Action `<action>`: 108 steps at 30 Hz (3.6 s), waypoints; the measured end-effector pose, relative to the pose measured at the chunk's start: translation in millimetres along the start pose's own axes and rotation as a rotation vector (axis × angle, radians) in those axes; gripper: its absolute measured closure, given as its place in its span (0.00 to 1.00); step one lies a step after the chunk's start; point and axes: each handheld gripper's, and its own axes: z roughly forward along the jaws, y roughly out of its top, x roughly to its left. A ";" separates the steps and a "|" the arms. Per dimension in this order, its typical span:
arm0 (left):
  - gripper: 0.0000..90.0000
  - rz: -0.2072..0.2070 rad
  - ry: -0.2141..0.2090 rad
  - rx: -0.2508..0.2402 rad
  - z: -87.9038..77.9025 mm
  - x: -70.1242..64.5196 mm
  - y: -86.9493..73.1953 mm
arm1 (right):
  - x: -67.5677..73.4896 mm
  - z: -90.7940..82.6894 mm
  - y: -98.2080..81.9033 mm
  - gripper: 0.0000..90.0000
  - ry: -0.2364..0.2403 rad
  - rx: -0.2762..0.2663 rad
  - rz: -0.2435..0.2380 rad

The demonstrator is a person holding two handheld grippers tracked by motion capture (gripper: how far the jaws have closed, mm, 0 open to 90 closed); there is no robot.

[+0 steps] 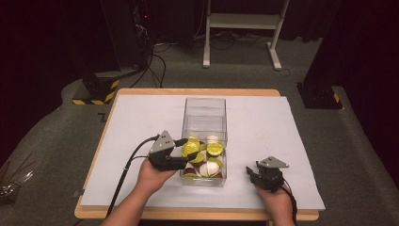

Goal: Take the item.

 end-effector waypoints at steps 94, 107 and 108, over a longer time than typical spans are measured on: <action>0.42 -0.182 0.381 0.197 -6.9 129.5 -76.0 | -1.5 0.4 0.1 0.57 0.011 0.002 0.004; 0.42 -0.169 0.415 0.220 0.1 131.5 -78.5 | -1.5 0.4 0.1 0.57 0.011 0.001 0.003; 0.42 -0.161 0.416 0.228 1.0 131.4 -78.2 | -1.5 0.4 0.1 0.57 0.011 0.000 0.003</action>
